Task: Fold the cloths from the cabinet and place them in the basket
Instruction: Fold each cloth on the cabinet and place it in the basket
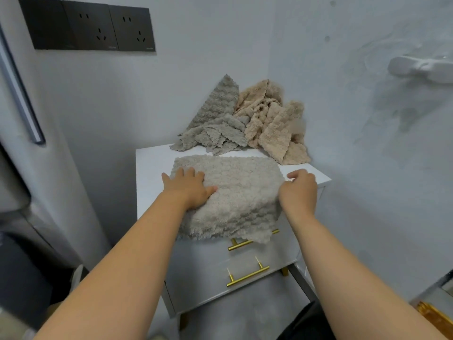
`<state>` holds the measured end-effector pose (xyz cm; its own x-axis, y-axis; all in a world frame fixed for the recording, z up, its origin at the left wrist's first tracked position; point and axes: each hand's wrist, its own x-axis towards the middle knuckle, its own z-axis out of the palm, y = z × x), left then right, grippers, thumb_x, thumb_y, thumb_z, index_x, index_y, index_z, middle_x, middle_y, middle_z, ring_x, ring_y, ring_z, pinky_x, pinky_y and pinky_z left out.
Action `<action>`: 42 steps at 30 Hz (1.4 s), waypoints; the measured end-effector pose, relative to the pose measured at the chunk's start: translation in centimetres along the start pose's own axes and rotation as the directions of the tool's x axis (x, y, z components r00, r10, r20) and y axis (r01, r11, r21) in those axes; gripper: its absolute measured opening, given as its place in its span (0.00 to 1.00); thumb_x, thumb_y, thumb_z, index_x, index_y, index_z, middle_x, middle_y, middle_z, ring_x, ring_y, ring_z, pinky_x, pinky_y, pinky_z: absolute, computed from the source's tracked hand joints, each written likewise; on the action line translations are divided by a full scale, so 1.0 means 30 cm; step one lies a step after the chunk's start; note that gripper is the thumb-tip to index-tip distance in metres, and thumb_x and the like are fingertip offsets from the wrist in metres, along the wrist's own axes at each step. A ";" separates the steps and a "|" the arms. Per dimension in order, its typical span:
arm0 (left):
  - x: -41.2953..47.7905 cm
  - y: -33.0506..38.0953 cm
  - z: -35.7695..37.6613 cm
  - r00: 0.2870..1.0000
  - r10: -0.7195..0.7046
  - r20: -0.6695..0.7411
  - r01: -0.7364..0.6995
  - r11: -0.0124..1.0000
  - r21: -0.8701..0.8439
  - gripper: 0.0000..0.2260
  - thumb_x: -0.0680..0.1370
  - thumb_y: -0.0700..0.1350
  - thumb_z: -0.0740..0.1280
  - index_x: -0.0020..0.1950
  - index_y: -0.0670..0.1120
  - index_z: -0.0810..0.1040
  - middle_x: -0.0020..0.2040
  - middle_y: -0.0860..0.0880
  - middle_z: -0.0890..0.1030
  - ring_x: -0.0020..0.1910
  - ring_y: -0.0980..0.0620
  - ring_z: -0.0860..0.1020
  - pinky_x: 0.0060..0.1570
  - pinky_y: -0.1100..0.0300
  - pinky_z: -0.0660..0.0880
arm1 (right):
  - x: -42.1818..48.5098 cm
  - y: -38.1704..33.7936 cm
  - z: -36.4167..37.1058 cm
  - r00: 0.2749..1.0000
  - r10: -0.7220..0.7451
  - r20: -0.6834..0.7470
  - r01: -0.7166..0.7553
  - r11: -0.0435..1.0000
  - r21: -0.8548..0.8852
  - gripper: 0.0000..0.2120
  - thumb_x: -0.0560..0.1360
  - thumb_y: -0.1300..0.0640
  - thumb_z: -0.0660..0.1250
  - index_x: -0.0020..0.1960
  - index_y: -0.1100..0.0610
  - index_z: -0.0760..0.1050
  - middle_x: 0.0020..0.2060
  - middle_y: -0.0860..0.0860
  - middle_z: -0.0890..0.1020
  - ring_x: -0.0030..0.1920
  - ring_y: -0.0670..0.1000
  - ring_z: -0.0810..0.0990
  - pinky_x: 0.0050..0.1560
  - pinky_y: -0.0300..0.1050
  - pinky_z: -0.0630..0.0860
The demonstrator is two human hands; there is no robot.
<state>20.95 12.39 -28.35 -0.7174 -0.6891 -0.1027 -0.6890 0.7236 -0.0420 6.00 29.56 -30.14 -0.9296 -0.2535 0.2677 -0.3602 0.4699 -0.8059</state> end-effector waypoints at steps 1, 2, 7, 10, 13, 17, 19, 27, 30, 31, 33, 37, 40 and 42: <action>-0.014 0.011 0.007 0.999 0.031 -0.044 -0.031 0.999 -0.007 0.28 0.80 0.63 0.47 0.77 0.51 0.54 0.78 0.49 0.53 0.77 0.44 0.49 0.70 0.34 0.49 | -0.004 0.019 -0.008 0.995 0.095 -0.014 -0.093 0.993 0.075 0.09 0.72 0.67 0.59 0.50 0.57 0.70 0.49 0.54 0.72 0.47 0.55 0.73 0.42 0.46 0.71; -0.025 0.024 0.012 0.993 0.073 -0.088 -0.076 0.997 -0.030 0.26 0.81 0.60 0.49 0.77 0.50 0.56 0.78 0.48 0.54 0.76 0.44 0.51 0.71 0.36 0.51 | -0.010 0.029 -0.015 0.982 0.191 0.012 -0.191 0.972 0.141 0.07 0.72 0.68 0.59 0.45 0.57 0.68 0.44 0.53 0.70 0.39 0.53 0.71 0.36 0.45 0.69; -0.060 0.084 0.053 0.915 0.311 -0.258 -0.354 0.925 -0.141 0.22 0.82 0.54 0.54 0.74 0.49 0.62 0.75 0.46 0.63 0.73 0.45 0.60 0.71 0.45 0.59 | -0.077 0.040 -0.040 0.751 0.462 0.471 -0.555 0.829 0.072 0.07 0.78 0.66 0.57 0.42 0.59 0.67 0.36 0.52 0.69 0.32 0.47 0.65 0.48 0.45 0.68; -0.080 0.102 0.073 0.844 0.435 -0.315 -0.481 0.873 -0.082 0.19 0.82 0.50 0.55 0.73 0.48 0.66 0.72 0.47 0.68 0.71 0.47 0.64 0.69 0.50 0.63 | -0.116 0.036 -0.034 0.677 0.486 0.553 -0.565 0.824 -0.033 0.10 0.76 0.67 0.62 0.57 0.65 0.72 0.48 0.57 0.77 0.43 0.53 0.74 0.56 0.49 0.72; -0.120 0.117 0.075 0.736 0.516 -0.438 -0.574 0.819 0.001 0.16 0.80 0.45 0.54 0.63 0.45 0.77 0.59 0.46 0.79 0.58 0.44 0.74 0.56 0.49 0.72 | -0.121 0.044 -0.034 0.672 0.516 0.531 -0.658 0.745 0.109 0.15 0.75 0.65 0.66 0.60 0.65 0.72 0.53 0.59 0.78 0.49 0.57 0.78 0.45 0.46 0.73; -0.190 0.133 0.106 0.687 0.535 -0.492 -0.534 0.831 0.159 0.25 0.76 0.60 0.49 0.50 0.46 0.80 0.45 0.48 0.81 0.46 0.45 0.78 0.44 0.53 0.73 | -0.106 0.057 -0.042 0.704 0.522 0.482 -0.701 0.621 0.350 0.06 0.73 0.67 0.67 0.50 0.67 0.75 0.44 0.60 0.81 0.39 0.58 0.80 0.35 0.49 0.80; -0.224 0.133 0.134 0.733 0.513 -0.447 -0.480 0.856 0.194 0.34 0.72 0.69 0.52 0.65 0.47 0.75 0.57 0.47 0.80 0.55 0.45 0.78 0.52 0.50 0.75 | -0.113 0.055 -0.056 0.743 0.512 0.432 -0.668 0.612 0.424 0.01 0.73 0.67 0.68 0.42 0.65 0.76 0.39 0.58 0.80 0.35 0.55 0.79 0.27 0.43 0.77; -0.249 0.097 0.145 0.657 0.535 -0.532 -0.569 0.814 0.116 0.16 0.70 0.44 0.62 0.55 0.42 0.80 0.54 0.43 0.81 0.48 0.42 0.80 0.41 0.51 0.79 | -0.139 0.021 -0.099 0.885 0.384 0.264 -0.466 0.745 0.477 0.10 0.73 0.70 0.61 0.54 0.66 0.72 0.42 0.58 0.75 0.30 0.54 0.72 0.30 0.47 0.76; -0.253 0.092 0.100 0.726 0.478 -0.494 -0.582 0.810 -0.073 0.12 0.74 0.42 0.62 0.52 0.42 0.83 0.57 0.46 0.81 0.56 0.44 0.77 0.49 0.52 0.77 | -0.149 0.009 -0.101 0.975 0.154 0.159 -0.183 0.966 0.183 0.08 0.73 0.65 0.61 0.51 0.57 0.72 0.57 0.57 0.71 0.50 0.56 0.76 0.49 0.51 0.76; -0.248 0.090 0.090 0.767 0.451 -0.457 -0.558 0.820 -0.126 0.12 0.76 0.41 0.62 0.54 0.42 0.83 0.60 0.47 0.79 0.60 0.46 0.75 0.54 0.54 0.74 | -0.157 0.000 -0.097 0.985 0.070 0.159 -0.089 0.990 0.113 0.08 0.73 0.64 0.60 0.50 0.56 0.74 0.59 0.57 0.71 0.56 0.57 0.74 0.55 0.51 0.74; -0.233 0.087 0.071 0.808 0.423 -0.411 -0.524 0.834 -0.172 0.11 0.77 0.42 0.62 0.55 0.42 0.82 0.64 0.49 0.77 0.63 0.49 0.72 0.58 0.58 0.70 | -0.175 -0.024 -0.087 0.969 -0.039 0.242 0.016 0.995 0.097 0.09 0.74 0.63 0.60 0.47 0.54 0.77 0.58 0.55 0.74 0.60 0.56 0.72 0.60 0.51 0.71; -0.218 0.087 0.041 0.848 0.389 -0.361 -0.486 0.842 -0.234 0.10 0.76 0.42 0.64 0.48 0.40 0.83 0.63 0.50 0.79 0.60 0.49 0.75 0.53 0.61 0.69 | -0.215 -0.060 -0.080 0.853 -0.242 0.463 0.238 0.969 0.068 0.07 0.73 0.62 0.60 0.46 0.55 0.76 0.51 0.51 0.75 0.59 0.55 0.72 0.59 0.46 0.68; -0.201 0.086 0.032 0.883 0.352 -0.310 -0.440 0.851 -0.286 0.13 0.71 0.49 0.61 0.36 0.42 0.79 0.50 0.45 0.83 0.49 0.45 0.79 0.46 0.54 0.74 | -0.234 -0.041 -0.073 0.756 -0.287 0.588 0.429 0.896 -0.115 0.14 0.69 0.53 0.64 0.53 0.54 0.69 0.65 0.55 0.68 0.70 0.55 0.61 0.68 0.47 0.59; -0.190 0.089 0.030 0.894 0.331 -0.301 -0.417 0.860 -0.294 0.13 0.70 0.50 0.60 0.32 0.42 0.74 0.39 0.41 0.81 0.40 0.42 0.77 0.38 0.52 0.73 | -0.243 -0.019 -0.063 0.736 -0.274 0.619 0.509 0.826 -0.241 0.23 0.67 0.48 0.69 0.58 0.53 0.66 0.75 0.54 0.57 0.76 0.54 0.50 0.75 0.53 0.49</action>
<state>23.30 18.30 -28.76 -0.9009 -0.3887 0.1929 -0.3234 0.8979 0.2987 12.83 32.72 -30.64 -0.5372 -0.8386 0.0908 -0.7901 0.4625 -0.4024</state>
